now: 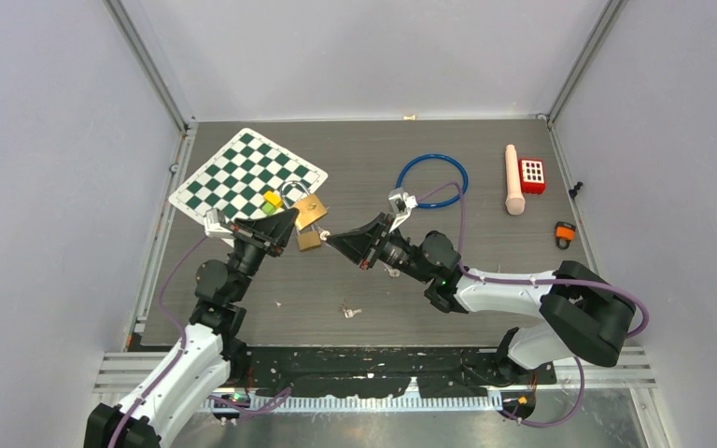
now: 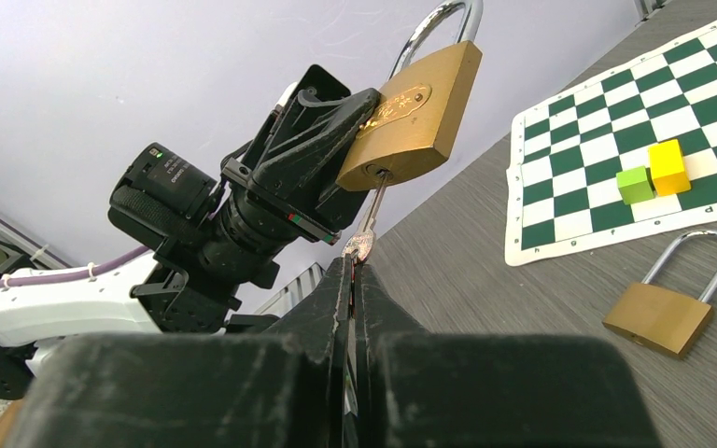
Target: Unlock with the key
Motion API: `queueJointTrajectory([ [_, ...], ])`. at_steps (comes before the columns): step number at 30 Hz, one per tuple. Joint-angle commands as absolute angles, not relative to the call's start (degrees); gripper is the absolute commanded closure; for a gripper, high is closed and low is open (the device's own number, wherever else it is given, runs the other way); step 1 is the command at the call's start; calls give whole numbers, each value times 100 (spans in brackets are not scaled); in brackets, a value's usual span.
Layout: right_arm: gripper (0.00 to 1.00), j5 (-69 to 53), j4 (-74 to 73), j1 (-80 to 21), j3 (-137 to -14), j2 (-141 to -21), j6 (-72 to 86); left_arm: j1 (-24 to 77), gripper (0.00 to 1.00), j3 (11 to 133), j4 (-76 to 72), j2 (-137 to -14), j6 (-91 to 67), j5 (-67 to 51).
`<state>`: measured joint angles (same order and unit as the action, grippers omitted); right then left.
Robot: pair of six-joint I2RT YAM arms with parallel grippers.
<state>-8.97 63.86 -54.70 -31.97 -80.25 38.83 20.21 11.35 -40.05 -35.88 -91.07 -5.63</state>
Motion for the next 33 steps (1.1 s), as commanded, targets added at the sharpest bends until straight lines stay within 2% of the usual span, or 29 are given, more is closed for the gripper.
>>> queueJointTrajectory([
  [1,95,-751,6791,-5503,-3408,-7945,3866,2067,100,1518,-4985,-3493,-9152,-595],
  [33,95,-145,6808,-5503,-3307,-8075,4258,2418,100,1600,-4997,-3634,-8903,-483],
])
